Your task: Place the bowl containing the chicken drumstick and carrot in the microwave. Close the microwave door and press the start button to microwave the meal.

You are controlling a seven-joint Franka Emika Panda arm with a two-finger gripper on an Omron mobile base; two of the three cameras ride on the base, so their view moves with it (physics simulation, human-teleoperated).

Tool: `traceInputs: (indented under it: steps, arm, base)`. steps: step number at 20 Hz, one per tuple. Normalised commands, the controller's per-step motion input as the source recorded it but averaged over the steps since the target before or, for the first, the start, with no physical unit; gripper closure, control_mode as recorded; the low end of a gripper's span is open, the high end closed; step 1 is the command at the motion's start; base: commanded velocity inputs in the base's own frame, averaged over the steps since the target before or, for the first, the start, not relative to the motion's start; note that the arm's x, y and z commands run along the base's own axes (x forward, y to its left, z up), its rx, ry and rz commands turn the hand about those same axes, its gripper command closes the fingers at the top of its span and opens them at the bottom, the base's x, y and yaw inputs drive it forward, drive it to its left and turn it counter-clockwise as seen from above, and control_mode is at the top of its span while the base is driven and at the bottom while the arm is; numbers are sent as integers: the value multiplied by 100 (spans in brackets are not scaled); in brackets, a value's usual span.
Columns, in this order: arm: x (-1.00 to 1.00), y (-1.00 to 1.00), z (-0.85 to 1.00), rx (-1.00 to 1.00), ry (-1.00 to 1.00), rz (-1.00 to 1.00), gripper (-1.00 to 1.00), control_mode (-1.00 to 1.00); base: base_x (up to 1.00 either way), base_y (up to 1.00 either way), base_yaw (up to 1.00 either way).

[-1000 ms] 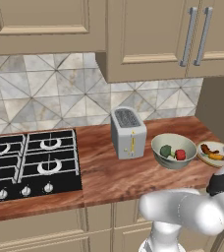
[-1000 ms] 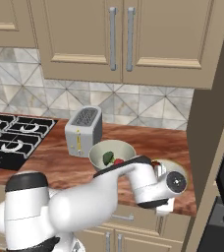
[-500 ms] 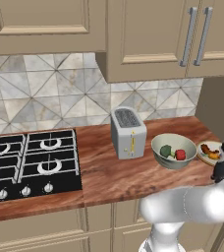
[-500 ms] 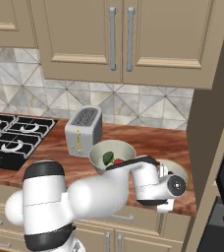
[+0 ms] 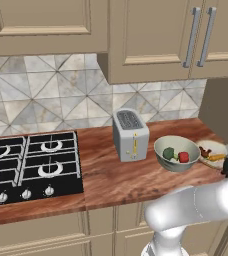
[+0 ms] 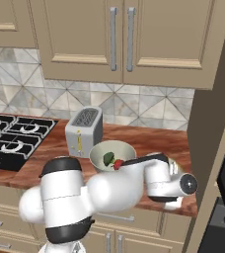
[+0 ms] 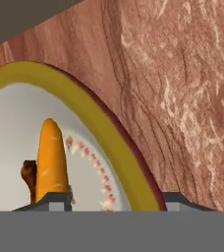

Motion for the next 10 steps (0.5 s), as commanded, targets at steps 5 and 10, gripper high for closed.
traceInputs:
  steps: [5,10]
  arm:
    - [5,0,0,0,0,0,100,-100]
    - [0,19,17,-3,0,0,100,-100]
  base:
    - [0,0,0]
    - [0,0,0]
